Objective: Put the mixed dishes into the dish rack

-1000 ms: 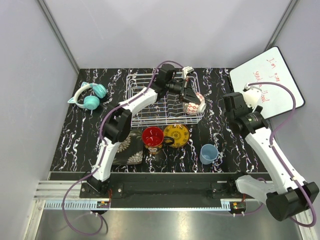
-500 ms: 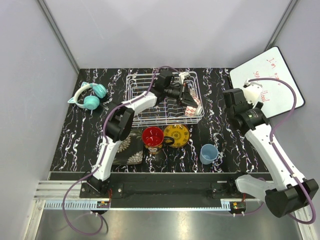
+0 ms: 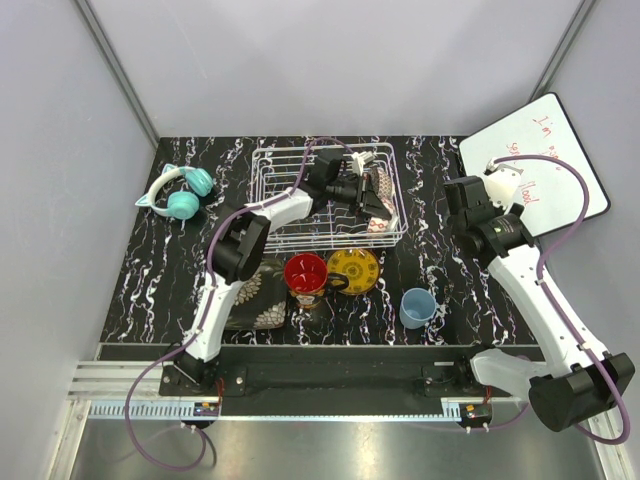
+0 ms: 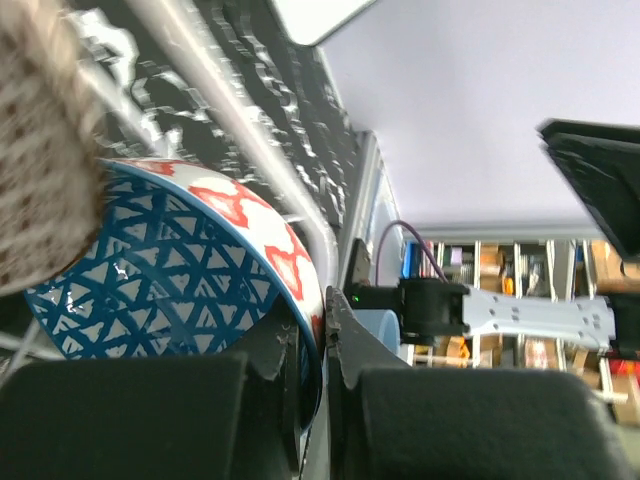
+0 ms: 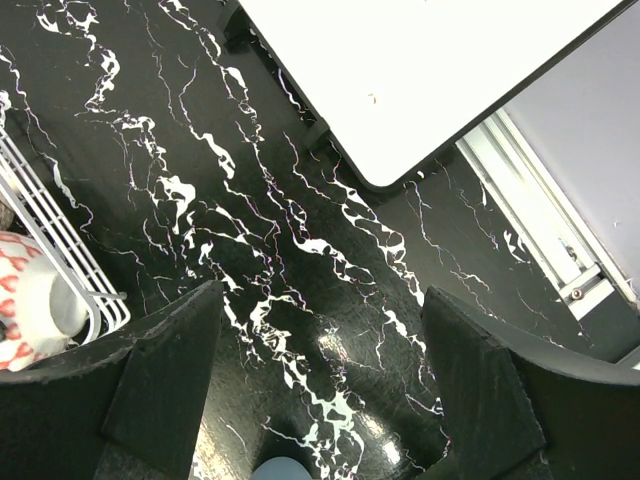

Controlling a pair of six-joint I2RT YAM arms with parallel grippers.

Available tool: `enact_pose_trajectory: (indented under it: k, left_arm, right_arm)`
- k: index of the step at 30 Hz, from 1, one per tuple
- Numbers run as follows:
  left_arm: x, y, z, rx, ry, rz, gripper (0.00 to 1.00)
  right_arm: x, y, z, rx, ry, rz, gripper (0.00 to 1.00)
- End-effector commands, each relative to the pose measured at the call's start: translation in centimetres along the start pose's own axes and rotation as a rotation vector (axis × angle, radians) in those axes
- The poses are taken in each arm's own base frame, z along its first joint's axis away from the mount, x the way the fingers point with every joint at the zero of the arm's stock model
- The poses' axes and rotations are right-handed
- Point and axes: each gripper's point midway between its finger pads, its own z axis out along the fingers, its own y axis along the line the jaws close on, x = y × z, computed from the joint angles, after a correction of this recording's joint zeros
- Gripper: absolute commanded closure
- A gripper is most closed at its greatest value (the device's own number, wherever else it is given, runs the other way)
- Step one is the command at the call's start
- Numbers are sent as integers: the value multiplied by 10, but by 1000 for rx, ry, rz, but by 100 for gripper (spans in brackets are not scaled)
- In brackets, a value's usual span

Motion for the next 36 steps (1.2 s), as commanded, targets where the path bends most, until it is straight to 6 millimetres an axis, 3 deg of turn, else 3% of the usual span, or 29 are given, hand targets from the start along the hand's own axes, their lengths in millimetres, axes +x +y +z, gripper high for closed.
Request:
enact_pose_trajectory:
  k: [1,4,6,7,8,11,14,20,21,23,24,29,32,33,35,36]
  left_arm:
    - [-29,-14,-8,-6,-150,78,100]
    - [-36,-14,-7,-15,-197,79,100]
    - [-37,-17,-5,-8,-205,76,93]
    - [-37,-19,-4,-3,-205,75,73]
    - [-37,-23,-2,3,-202,79,59]
    - [-34,-33,0,11,-191,87,37]
    - [-33,-42,-3,17,-190,84,1]
    - [-38,-73,-16,15,-172,143,1]
    - [-42,-89,-21,27,-173,192,1]
    - [-38,-98,-28,15,-148,200,1]
    - [-42,-115,-38,18,-157,272,1]
    - [-31,-133,-71,-7,-99,315,1]
    - [-34,-130,-109,-73,-113,344,1]
    - [-40,-129,-134,-112,-140,425,1]
    - [-36,-101,-171,-259,-152,408,1]
    - [-34,-102,-190,-316,-161,501,1]
  right_arm:
    - [-8,-1,-5,-14,-18,35,12]
    - [-7,-2,-6,-16,-13,30,12]
    - [-4,0,-5,-20,-2,28,12]
    - [-4,0,-5,-20,1,32,12]
    - [-2,1,-5,-22,8,31,12]
    - [1,4,-3,-30,22,33,12]
    - [2,8,-1,-34,34,26,11]
    - [5,17,3,-48,53,15,11]
    - [6,17,4,-47,53,15,11]
    - [8,21,7,-52,55,9,11]
    - [10,23,10,-50,62,4,11]
    - [15,42,24,-77,76,-1,11]
    - [17,61,34,-105,98,-6,11]
    - [20,68,40,-105,113,-16,11]
    - [17,82,43,-141,116,-16,11]
    - [21,88,50,-140,126,-31,11]
